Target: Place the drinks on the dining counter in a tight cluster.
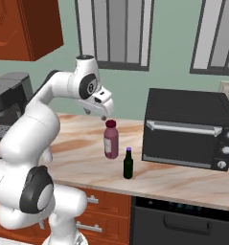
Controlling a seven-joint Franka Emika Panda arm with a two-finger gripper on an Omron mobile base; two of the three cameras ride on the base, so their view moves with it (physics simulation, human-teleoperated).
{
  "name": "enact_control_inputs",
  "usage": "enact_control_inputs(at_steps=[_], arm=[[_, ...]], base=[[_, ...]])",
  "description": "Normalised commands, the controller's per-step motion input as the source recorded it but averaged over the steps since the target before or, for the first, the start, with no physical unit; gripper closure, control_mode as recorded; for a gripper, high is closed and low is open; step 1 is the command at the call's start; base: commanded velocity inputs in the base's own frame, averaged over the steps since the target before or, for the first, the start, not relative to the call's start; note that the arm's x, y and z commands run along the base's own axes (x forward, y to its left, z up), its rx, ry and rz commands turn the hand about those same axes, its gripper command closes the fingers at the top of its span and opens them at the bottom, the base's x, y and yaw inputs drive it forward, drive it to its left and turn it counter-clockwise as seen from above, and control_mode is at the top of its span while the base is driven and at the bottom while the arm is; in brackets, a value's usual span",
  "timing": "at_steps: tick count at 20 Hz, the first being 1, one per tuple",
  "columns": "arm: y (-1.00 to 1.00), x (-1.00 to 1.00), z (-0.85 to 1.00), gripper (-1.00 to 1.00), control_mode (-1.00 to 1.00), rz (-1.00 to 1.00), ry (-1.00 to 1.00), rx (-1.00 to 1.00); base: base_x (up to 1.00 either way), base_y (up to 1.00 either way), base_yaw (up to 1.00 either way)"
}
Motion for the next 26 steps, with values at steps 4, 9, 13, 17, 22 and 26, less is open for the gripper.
enact_control_inputs(at_steps=[4, 9, 13, 17, 22, 26], arm=[[-0.08, 0.26, -0.2, -1.0, -1.0, -0.4, 0.0, 0.0], [-0.17, 0.22, -0.2, -1.0, -1.0, -0.24, 0.0, 0.0], [-0.24, 0.19, -0.13, -1.0, -1.0, -0.07, 0.01, 0.03], [-0.16, 0.22, -0.17, -1.0, -1.0, -0.02, 0.01, 0.02], [-0.06, 0.23, -0.18, -1.0, -1.0, 0.0, 0.02, 0.01], [0.0, 0.23, -0.17, -1.0, -1.0, 0.0, 0.0, 0.0]], base=[[0.0, 0.0, 0.0], [0.0, 0.0, 0.0], [0.0, 0.0, 0.0], [0.0, 0.0, 0.0], [0.0, 0.0, 0.0], [0.0, 0.0, 0.0]])
